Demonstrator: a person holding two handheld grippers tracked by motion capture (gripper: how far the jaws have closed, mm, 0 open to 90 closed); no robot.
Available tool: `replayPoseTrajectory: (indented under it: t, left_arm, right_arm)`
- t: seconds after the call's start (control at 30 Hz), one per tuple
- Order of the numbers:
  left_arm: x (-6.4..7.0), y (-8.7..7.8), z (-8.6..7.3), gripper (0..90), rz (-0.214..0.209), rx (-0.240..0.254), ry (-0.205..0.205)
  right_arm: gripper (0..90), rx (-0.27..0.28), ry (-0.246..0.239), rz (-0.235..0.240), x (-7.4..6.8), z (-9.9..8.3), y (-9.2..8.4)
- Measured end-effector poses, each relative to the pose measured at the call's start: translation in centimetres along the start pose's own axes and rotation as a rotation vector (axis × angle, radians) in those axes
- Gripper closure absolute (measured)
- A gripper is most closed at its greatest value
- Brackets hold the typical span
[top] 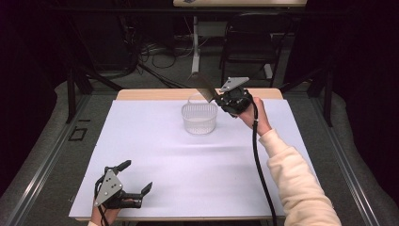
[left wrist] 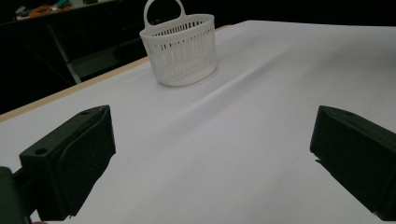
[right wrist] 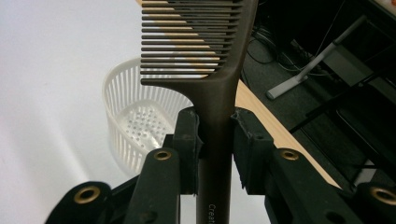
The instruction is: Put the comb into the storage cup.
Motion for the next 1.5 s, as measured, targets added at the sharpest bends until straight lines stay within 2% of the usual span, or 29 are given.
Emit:
replayPoseTrajectory:
  t: [0.87, 1.5]
  left_arm:
    - [0.0, -0.1, 0.0, 0.1, -0.003, 0.002, 0.003]
    - [-0.1, -0.2, 0.0, 0.1, -0.002, 0.006, -0.005]
  right_arm:
    - [72.6, 0.04, -0.017, -0.007, -0.8, 1.7, 1.1]
    - [72.7, 0.076, -0.006, -0.014, -1.2, 2.8, 1.8]
Point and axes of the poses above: each handheld gripper's, and its own axes: y roughly forward along the jaws, z roughly out of its top, x roughly to its right, the point moved 9 cm from there along y, roughly forward along the jaws, and after that the axes turned 15 degrees about -x, right-handed, at the moved point
